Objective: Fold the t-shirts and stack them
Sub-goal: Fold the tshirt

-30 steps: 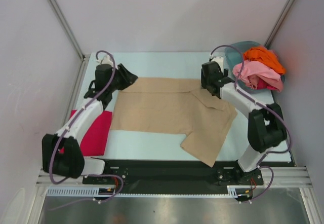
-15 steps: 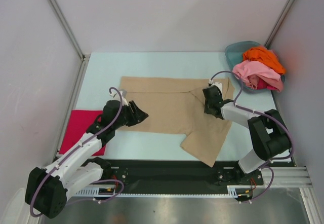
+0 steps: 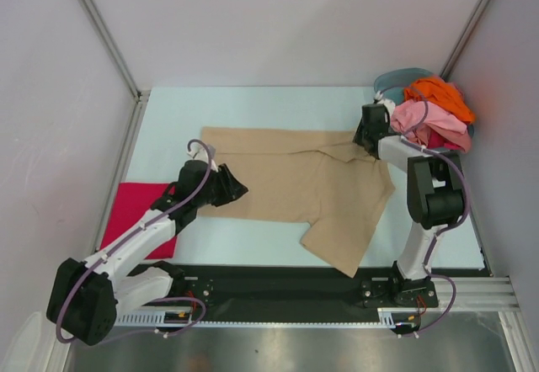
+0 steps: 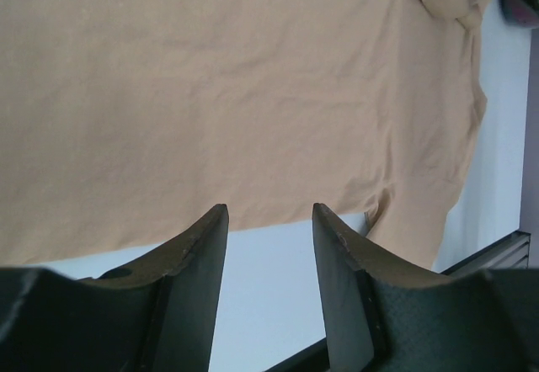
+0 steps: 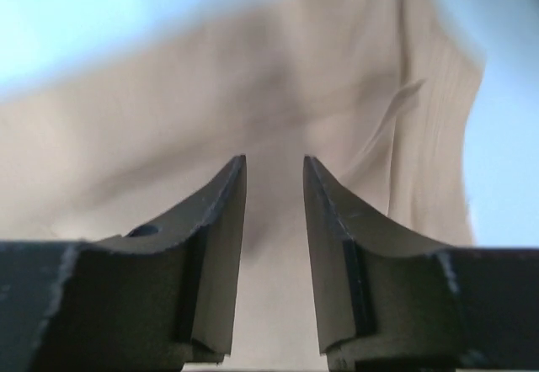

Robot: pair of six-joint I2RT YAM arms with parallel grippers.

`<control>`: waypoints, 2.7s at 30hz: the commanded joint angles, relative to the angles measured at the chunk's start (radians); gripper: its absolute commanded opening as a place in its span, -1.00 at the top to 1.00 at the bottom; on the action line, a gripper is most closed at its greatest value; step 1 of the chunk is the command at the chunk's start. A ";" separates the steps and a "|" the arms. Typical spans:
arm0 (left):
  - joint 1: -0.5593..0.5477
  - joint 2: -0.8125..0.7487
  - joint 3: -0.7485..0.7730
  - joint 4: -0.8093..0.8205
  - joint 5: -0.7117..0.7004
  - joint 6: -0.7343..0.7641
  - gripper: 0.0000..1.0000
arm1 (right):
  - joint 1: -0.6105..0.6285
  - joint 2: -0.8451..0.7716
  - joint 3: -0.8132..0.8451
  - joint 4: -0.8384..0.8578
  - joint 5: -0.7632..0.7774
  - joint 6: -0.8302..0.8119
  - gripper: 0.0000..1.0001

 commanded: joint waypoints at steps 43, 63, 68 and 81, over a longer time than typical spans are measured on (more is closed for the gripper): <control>-0.014 0.088 0.069 0.117 0.079 0.034 -0.03 | -0.151 -0.282 -0.506 0.375 -0.336 0.354 -0.59; -0.454 0.408 0.233 0.237 0.028 -0.011 0.13 | -0.113 -0.552 -0.385 -0.212 -0.204 0.214 -0.08; -0.536 0.654 0.401 0.180 0.013 0.004 -0.03 | -0.041 -0.621 -0.423 -0.317 -0.204 0.263 0.18; -0.633 0.795 0.441 0.152 -0.046 -0.032 0.00 | -0.008 -0.555 -0.592 -0.239 -0.157 0.387 0.95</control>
